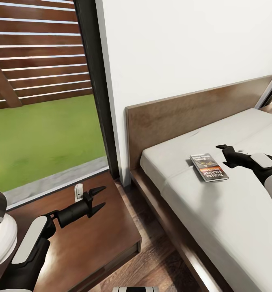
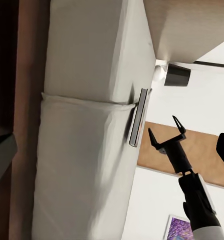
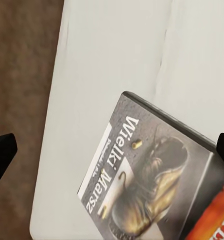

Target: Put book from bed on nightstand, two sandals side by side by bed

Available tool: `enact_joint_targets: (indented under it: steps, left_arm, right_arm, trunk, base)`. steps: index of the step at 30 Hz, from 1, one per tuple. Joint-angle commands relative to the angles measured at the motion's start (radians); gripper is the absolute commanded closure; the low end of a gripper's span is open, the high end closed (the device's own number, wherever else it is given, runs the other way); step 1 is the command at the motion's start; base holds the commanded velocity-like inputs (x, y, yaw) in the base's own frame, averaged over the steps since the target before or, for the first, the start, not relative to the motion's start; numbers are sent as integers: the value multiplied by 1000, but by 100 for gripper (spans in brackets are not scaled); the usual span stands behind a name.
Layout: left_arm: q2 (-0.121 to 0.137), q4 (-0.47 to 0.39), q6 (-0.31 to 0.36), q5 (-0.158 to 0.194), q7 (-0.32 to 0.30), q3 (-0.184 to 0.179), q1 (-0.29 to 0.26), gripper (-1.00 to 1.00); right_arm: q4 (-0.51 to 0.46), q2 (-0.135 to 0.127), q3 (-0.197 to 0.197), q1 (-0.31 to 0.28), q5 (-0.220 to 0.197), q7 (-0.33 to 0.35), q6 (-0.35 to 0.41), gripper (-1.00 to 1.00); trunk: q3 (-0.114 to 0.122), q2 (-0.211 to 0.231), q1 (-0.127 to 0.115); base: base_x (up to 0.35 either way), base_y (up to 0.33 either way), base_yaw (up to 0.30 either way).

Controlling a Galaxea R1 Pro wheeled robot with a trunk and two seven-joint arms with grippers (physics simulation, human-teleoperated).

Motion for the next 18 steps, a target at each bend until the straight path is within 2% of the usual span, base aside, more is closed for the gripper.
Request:
enact_joint_targets:
  steps: [1,7,18]
  left_arm:
    - [0,-1,4,11,10,1,0,-100]
    - [0,0,4,11,10,1,0,-100]
    - [0,0,3,10,10,1,0,-100]
  right_arm:
    - [0,0,-4,0,6,4,4,-100]
    - [2,1,-1,0,9,4,2,-100]
    - [1,1,-3,1,48,3,-2,-100]
  trunk:
    - [-1,0,0]
    - [-1,0,0]
    - [-1,0,0]
  base:
    - [0,0,0]
    - [0,0,0]
    - [0,0,0]
